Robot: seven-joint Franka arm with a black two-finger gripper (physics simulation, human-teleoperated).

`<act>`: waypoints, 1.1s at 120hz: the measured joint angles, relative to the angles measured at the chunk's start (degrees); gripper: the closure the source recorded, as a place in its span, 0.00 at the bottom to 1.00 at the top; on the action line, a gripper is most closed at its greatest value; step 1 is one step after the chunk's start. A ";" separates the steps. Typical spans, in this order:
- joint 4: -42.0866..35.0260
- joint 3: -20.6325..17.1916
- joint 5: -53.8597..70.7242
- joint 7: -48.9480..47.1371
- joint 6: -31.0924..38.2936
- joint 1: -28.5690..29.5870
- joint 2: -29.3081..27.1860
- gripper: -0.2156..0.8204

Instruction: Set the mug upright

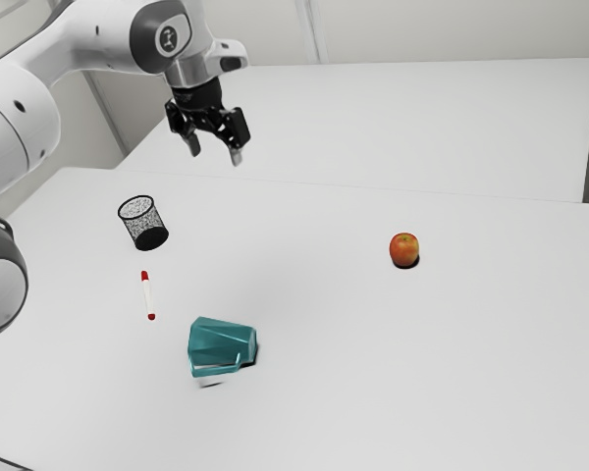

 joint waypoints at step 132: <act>-50.97 9.49 -14.18 2.50 24.67 -1.07 -24.02 0.21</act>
